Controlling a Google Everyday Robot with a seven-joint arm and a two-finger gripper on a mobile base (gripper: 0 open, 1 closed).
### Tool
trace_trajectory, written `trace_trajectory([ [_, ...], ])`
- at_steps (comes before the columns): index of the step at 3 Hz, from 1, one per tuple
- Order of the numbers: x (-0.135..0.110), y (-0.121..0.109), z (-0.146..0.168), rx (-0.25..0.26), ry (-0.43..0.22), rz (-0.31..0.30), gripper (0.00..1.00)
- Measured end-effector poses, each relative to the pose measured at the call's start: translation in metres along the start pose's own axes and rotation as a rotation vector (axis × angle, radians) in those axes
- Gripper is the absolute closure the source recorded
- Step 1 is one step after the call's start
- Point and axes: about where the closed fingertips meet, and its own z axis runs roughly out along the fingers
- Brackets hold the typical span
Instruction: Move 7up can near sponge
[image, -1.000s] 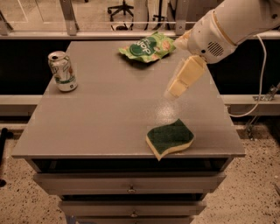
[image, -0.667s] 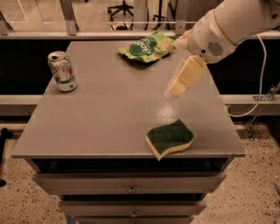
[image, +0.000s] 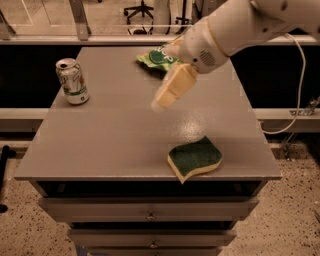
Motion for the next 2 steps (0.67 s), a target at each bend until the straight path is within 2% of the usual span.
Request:
trace_trajectory([
  [1,-0.046,-0.003,0.056,-0.044,-0.135,-0.019,0.0],
  [2,-0.083,-0.001,0.104,-0.073,-0.239,-0.034,0.0],
])
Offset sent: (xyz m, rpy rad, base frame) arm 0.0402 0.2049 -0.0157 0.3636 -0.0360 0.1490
